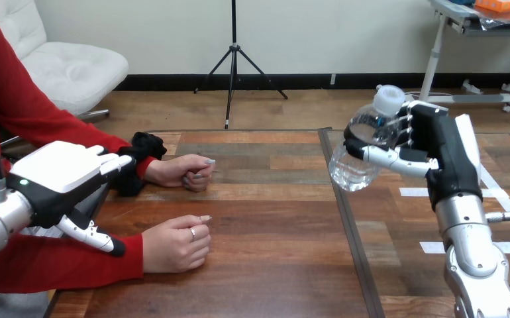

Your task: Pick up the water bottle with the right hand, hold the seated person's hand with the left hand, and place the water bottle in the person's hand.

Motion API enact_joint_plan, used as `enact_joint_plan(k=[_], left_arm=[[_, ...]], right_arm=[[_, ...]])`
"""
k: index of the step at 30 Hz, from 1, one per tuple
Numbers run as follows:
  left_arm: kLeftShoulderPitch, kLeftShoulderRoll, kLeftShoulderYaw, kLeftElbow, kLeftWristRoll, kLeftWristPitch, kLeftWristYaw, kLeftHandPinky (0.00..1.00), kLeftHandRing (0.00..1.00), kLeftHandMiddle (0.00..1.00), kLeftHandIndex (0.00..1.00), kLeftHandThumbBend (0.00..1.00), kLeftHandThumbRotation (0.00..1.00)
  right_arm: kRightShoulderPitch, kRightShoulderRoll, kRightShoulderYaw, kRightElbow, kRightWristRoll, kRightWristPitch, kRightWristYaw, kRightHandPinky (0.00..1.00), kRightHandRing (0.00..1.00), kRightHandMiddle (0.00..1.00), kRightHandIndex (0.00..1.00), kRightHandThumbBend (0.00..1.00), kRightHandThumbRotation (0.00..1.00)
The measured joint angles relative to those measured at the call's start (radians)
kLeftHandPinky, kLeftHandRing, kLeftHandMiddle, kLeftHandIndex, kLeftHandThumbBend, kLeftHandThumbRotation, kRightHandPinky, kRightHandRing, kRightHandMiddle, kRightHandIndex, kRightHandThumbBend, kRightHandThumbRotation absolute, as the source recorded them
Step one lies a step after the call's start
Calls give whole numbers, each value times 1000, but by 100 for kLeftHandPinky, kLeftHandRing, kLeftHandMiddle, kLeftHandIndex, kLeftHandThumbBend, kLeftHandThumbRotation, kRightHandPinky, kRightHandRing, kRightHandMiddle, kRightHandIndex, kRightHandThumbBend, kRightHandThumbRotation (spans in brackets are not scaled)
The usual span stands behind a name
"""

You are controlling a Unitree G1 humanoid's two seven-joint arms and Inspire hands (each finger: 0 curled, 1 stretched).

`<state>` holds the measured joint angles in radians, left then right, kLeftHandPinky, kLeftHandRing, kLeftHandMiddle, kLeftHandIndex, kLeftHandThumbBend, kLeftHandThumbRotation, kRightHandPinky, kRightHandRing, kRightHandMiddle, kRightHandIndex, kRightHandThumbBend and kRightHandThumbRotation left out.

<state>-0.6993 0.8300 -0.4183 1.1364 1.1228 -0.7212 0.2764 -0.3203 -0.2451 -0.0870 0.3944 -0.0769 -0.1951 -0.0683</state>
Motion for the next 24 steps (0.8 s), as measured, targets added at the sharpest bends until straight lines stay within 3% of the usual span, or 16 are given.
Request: enact_joint_plan(k=[15,24], left_arm=[[-57,0,-88,41,-15,11,-13,85,89,90,91,100,59],[-85,0,-124,51,-23,11,-74,85,88,89,89,100,55]], right_arm=[[3,0,-14,-40,7,37,10,27,32,39,41,87,0],[9,0,-16,-74,3,58,9,28,33,39,41,88,0]])
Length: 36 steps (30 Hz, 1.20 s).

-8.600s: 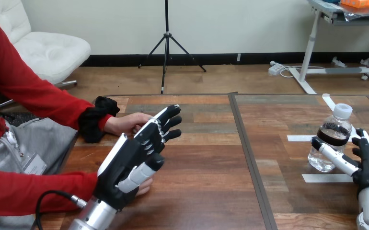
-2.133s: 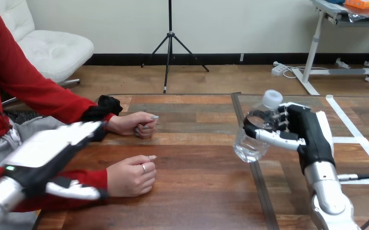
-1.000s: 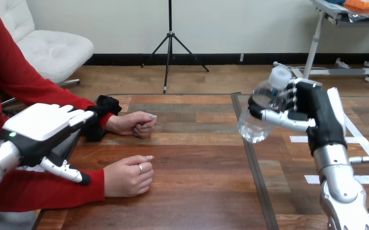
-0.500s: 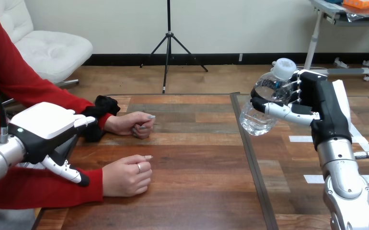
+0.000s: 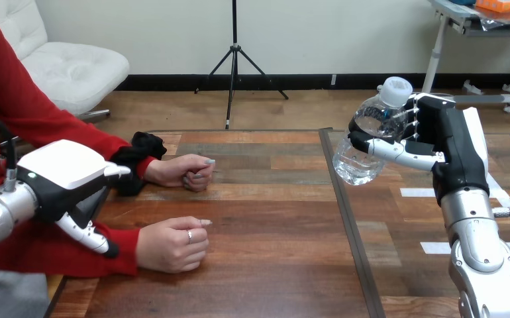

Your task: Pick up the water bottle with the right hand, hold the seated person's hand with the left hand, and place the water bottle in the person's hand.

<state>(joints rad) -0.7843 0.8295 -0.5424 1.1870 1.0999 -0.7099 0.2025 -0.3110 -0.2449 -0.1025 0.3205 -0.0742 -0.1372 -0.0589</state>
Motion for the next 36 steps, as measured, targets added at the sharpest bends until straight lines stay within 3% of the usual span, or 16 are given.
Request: enact_joint_plan(k=[8,17,27,36], left_arm=[[-3,0,-41,9,4,-1,-22,85,88,89,89,100,55],[-3,1,-85,30,9,-10,-33,85,89,89,91,100,64],[-17,10,-96,37,4,-53,-61,85,88,90,92,100,63],[-30,24,-96,39,-49,-128,-133,84,89,91,94,100,63]], right_arm=[[3,0,-7,-28,-2,10,-1,27,32,39,41,89,0],[5,-2,-22,-45,-3,13,-1,26,31,38,41,89,0],[8,-3,-29,-52,-5,18,-1,27,32,39,42,90,0],[13,-3,-35,-63,-16,32,-6,27,32,39,42,89,0]])
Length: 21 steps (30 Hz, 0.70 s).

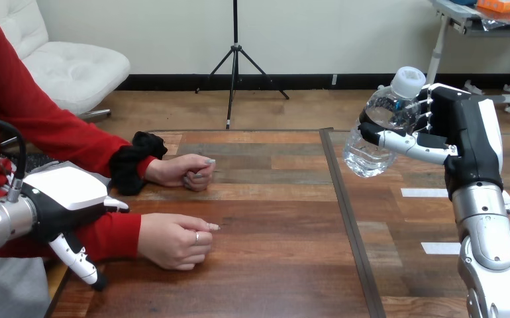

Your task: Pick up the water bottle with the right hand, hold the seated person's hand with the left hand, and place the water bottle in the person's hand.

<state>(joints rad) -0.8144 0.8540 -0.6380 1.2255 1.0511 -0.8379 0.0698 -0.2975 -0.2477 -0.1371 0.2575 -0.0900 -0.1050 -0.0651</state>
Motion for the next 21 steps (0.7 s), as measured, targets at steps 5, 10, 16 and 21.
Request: enact_joint_plan(k=[5,10,16,21], left_arm=[[0,5,0,0,-24,-18,-23,83,89,92,95,100,65],[0,7,0,0,-31,-22,-30,82,89,92,94,100,65],[2,5,0,-1,-45,-8,-34,81,88,91,93,100,62],[10,2,0,-1,-50,9,-13,78,85,89,90,100,59]], right_arm=[[2,0,-3,0,-5,1,-1,27,33,39,42,89,0],[3,0,-7,-1,-5,3,-1,27,33,39,41,89,0],[3,0,-10,-4,-6,10,-1,27,33,39,41,89,0],[3,0,-13,-5,-6,12,-1,27,32,39,41,89,0]])
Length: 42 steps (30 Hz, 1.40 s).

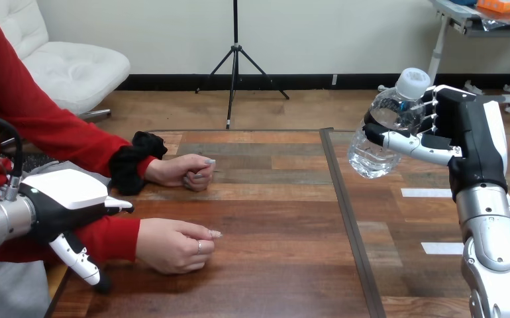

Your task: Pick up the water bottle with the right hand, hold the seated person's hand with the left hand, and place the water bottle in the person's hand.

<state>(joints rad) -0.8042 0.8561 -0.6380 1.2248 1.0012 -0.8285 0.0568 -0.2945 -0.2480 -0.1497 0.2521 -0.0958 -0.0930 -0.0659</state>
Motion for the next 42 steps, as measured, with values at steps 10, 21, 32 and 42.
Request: enact_joint_plan(k=[10,21,32,42], left_arm=[[26,-17,-1,0,-5,39,80,71,76,82,85,100,54],[51,-45,-11,3,-7,97,167,62,66,73,78,100,44],[64,-75,-12,15,-12,130,221,56,59,65,72,100,37],[64,-88,-11,24,-24,138,232,55,57,60,66,98,30]], right_arm=[[1,1,-5,-11,0,11,-2,27,32,39,41,89,0],[2,4,-6,-17,2,11,-3,27,33,39,41,90,0],[2,7,-6,-17,18,11,-2,27,32,39,41,90,0],[9,8,-8,-28,45,11,10,27,32,38,41,90,0]])
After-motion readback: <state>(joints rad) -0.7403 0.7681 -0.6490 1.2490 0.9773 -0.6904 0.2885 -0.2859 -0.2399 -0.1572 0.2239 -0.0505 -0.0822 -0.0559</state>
